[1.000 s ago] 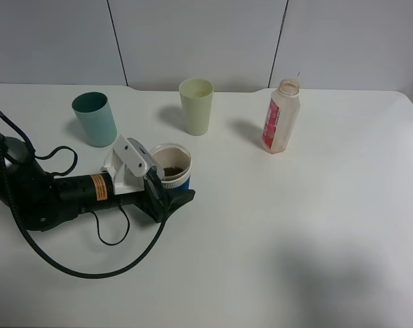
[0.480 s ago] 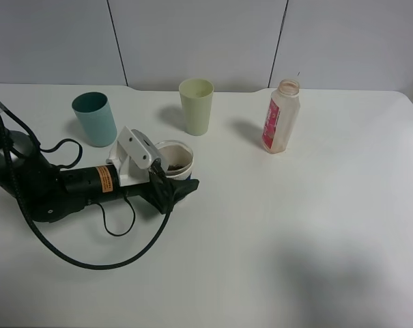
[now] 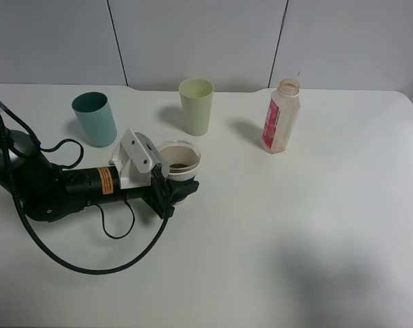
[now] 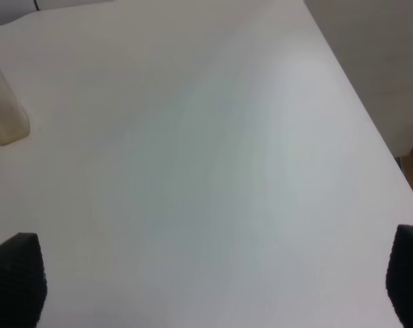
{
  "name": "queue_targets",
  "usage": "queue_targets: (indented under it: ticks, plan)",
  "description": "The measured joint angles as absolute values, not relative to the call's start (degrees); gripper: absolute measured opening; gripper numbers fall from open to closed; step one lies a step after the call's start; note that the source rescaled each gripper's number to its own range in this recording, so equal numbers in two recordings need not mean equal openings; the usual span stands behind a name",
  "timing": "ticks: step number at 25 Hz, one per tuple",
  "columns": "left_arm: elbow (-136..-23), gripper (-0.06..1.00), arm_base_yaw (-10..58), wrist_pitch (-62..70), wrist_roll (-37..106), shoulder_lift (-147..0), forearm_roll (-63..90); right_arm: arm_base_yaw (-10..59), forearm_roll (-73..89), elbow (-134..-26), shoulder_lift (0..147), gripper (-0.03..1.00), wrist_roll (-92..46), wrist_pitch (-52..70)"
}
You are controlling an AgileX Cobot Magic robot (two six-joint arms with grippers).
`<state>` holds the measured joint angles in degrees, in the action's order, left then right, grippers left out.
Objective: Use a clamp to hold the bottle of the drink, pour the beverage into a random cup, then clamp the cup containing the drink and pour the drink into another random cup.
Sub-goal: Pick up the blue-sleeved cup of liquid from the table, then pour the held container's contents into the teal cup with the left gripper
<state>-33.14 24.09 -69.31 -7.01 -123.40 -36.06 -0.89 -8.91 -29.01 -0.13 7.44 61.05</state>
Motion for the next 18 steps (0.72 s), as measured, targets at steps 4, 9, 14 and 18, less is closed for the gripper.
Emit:
queue_targets:
  ticks: [4,9,14,18]
  plan:
    - [-33.1,0.0,24.1,-69.3,-8.1,-123.4,-36.6,-0.9,-8.9,-29.0,-0.1,1.0,7.4,61.0]
    - [-33.1,0.0,24.1,-68.8,-11.7,-120.2,-35.1,-0.9,-8.9,-29.0,-0.1,1.0,7.4,61.0]
    - [-31.2,0.0,24.1,-68.8,-12.1,-116.8,-28.6,-0.9,-8.9,-29.0,-0.1,1.0,7.4,61.0]
    - [-28.0,0.0,24.1,-68.8,-12.0,-114.3,-23.2,-0.9,-8.9,-29.0,-0.1,1.0,7.4,61.0]
